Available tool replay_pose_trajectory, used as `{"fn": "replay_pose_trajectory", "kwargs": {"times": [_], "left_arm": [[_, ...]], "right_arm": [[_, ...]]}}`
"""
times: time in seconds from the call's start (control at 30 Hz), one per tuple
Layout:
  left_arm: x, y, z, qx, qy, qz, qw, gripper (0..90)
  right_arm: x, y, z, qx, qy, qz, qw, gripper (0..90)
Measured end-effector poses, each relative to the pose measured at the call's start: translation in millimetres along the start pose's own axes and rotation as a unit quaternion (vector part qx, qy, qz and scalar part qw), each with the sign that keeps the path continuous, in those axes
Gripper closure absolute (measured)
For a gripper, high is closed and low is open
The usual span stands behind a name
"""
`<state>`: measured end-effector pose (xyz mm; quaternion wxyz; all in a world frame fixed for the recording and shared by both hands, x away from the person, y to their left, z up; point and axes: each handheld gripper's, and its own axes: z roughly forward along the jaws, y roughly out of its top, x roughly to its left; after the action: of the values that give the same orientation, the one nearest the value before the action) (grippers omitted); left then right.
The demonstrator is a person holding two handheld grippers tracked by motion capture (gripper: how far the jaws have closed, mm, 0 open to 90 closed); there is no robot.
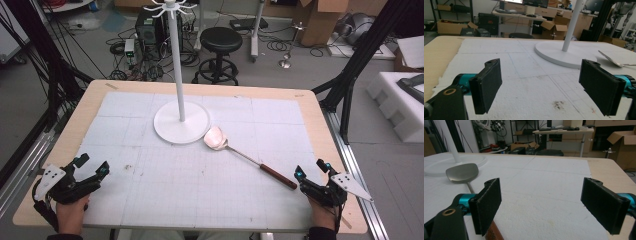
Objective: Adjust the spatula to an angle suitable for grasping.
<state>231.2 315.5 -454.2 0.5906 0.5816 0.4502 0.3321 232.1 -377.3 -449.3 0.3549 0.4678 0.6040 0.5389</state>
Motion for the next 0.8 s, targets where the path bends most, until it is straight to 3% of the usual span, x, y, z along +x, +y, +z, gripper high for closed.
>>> {"fn": "replay_pose_trajectory", "kwargs": {"times": [0.37, 0.47, 0.57, 0.6, 0.67, 0.73, 0.77, 0.8], "left_arm": [[0.2, 0.3, 0.8, 0.005, 0.005, -0.001, 1.0, 19.4], [-1.2, -0.1, 0.0, 0.001, 0.004, 0.005, 1.0, 19.7], [-0.4, 0.8, 2.6, 0.014, 0.001, 0.004, 0.9999, 19.7], [0.3, 1.1, 3.4, 0.019, 0.001, -0.001, 0.9998, 19.8], [0.1, 1.0, 3.2, 0.017, 0.0, -0.001, 0.9999, 19.8], [-0.2, 1.0, 2.7, 0.016, -0.002, 0.004, 0.9999, 20.2], [-0.5, 0.9, 2.7, 0.016, -0.003, 0.005, 0.9999, 21.0], [-0.5, 0.9, 2.7, 0.016, -0.004, 0.005, 0.9999, 21.0]], "right_arm": [[-2.3, 0.3, 0.7, 0.001, 0.005, 0.009, 0.9999, 15.8], [-2.5, 1.1, 1.8, 0.011, -0.002, 0.016, 0.9998, 15.9], [-6.3, 3.3, 6.4, 0.035, 0.013, 0.029, 0.9989, 16.7], [-9.2, 6.0, 9.2, 0.05, 0.01, 0.05, 0.9975, 21.7], [-8.2, 9.0, 10.3, 0.055, 0.014, 0.059, 0.9966, 24.3], [-1.8, 15.9, 13.3, 0.057, 0.026, 0.058, 0.9963, 30.8], [9.6, 26.3, 24.8, 0.066, 0.057, 0.044, 0.9952, 41.6], [13.5, 29.2, 29.9, 0.073, 0.062, 0.041, 0.9946, 45.6]]}}
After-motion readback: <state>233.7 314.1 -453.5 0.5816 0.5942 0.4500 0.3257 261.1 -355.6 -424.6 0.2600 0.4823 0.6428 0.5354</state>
